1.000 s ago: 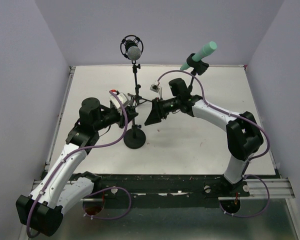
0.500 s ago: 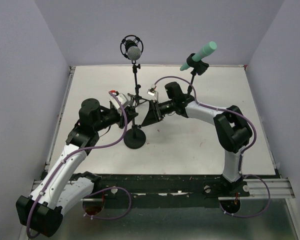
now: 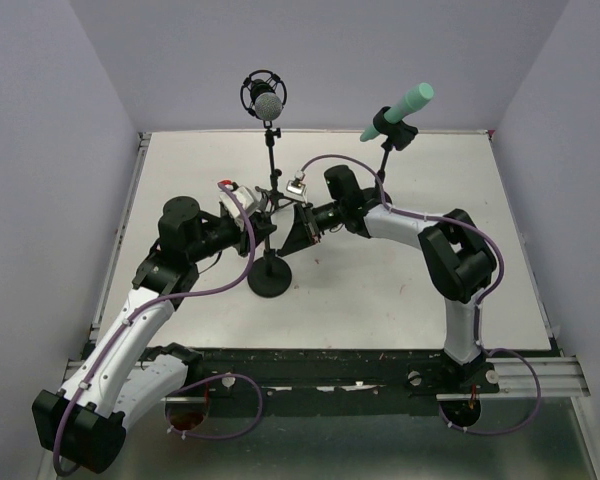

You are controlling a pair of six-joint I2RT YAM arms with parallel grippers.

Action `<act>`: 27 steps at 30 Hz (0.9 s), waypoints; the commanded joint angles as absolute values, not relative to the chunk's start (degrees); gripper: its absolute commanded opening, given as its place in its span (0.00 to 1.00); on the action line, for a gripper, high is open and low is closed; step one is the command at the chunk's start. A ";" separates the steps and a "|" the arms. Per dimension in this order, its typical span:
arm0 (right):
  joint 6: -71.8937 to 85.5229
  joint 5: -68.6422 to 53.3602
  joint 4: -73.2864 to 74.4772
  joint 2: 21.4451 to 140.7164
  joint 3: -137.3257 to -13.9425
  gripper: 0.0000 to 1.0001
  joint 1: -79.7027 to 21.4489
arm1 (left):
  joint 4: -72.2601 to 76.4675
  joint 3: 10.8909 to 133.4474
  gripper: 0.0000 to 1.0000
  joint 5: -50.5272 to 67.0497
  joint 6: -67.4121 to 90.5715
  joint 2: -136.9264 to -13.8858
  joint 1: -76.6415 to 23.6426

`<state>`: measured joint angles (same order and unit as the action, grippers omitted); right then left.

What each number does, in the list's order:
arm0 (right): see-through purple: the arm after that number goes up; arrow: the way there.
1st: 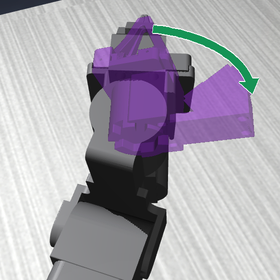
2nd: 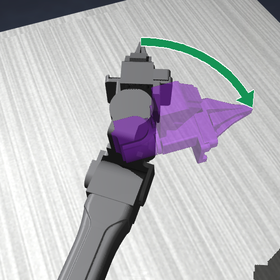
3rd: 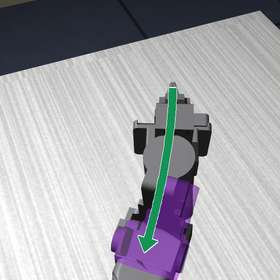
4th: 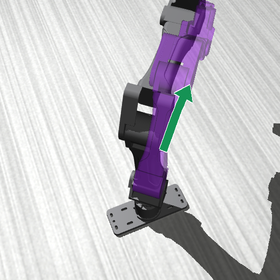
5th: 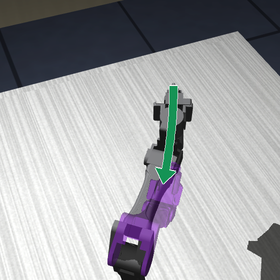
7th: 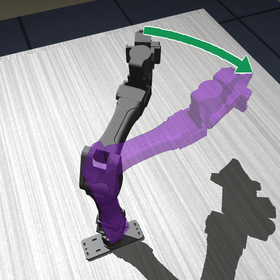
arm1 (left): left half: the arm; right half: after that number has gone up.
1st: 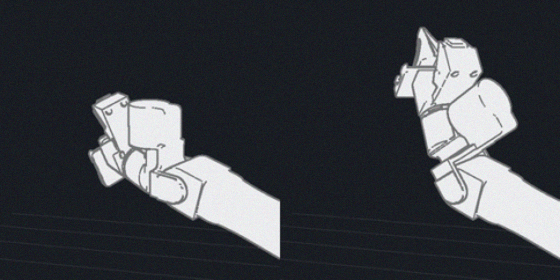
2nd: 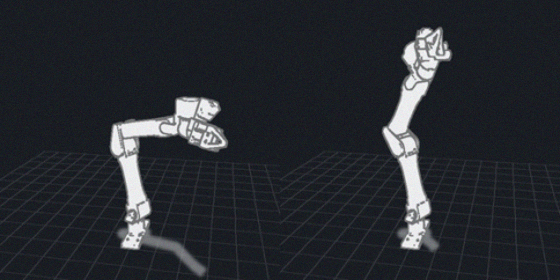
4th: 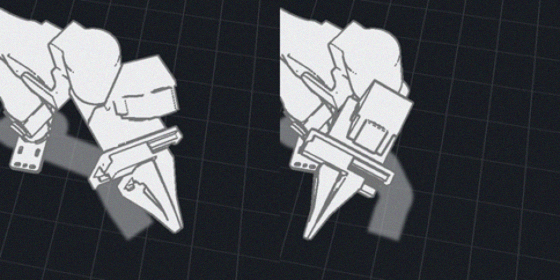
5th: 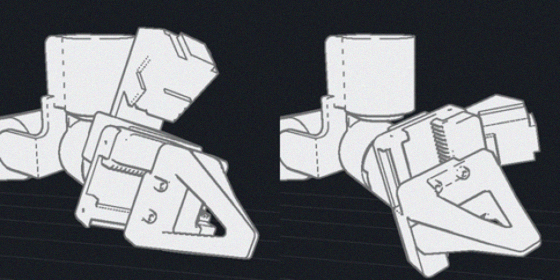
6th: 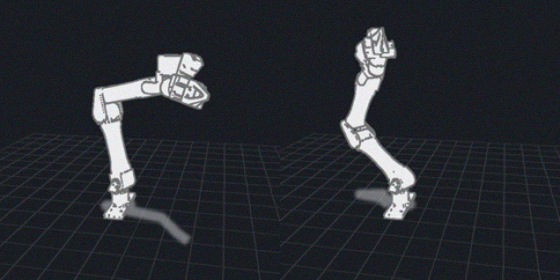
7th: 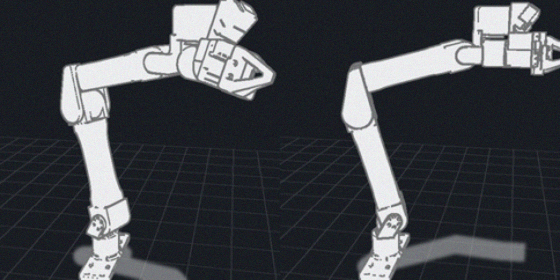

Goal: Remove the microphone from the stand

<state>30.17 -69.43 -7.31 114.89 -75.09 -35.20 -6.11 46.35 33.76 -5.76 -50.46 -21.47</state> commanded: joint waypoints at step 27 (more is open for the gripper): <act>-64.63 -26.10 -51.62 85.77 -37.65 0.01 -53.79 | -0.26 45.70 0.00 29.36 1.67 -50.71 -20.74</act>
